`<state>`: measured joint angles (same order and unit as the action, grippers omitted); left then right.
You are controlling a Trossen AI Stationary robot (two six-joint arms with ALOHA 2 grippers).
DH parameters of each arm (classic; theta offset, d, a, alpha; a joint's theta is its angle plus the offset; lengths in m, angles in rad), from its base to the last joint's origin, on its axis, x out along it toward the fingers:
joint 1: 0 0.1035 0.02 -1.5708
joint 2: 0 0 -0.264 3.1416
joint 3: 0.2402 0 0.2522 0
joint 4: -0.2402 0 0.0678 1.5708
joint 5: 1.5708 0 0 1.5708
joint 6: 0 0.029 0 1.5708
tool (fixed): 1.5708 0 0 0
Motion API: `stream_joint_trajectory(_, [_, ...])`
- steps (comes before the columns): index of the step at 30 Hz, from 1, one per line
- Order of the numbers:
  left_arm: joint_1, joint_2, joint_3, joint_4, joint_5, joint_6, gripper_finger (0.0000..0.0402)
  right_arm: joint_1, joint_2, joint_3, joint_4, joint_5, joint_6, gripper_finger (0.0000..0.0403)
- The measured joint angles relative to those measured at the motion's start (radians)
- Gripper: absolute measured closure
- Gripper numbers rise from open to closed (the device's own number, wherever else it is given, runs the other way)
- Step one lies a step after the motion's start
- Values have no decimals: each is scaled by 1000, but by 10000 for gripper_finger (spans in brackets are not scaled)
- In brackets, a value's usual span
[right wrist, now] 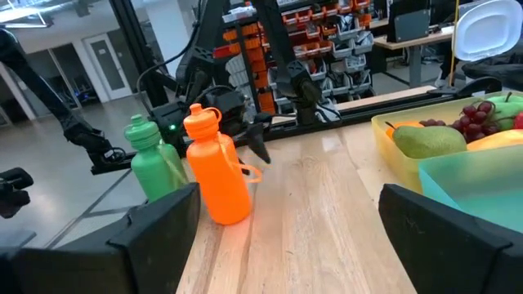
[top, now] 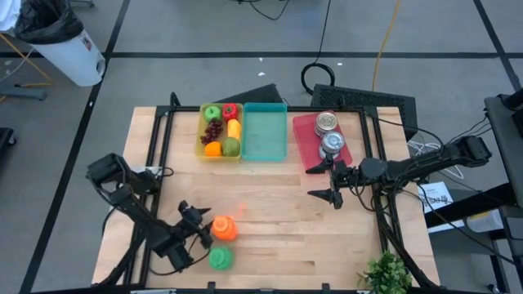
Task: Pick & Place Food Item
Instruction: Put the orange tumbler into the green bin
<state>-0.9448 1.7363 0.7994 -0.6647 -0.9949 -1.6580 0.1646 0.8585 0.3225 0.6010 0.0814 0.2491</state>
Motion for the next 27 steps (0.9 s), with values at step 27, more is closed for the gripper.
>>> stream_joint_trajectory(27, [96, -332, 68, -198, 1, 397, 174, 0, 0, 0, -7, 0, -1, 46])
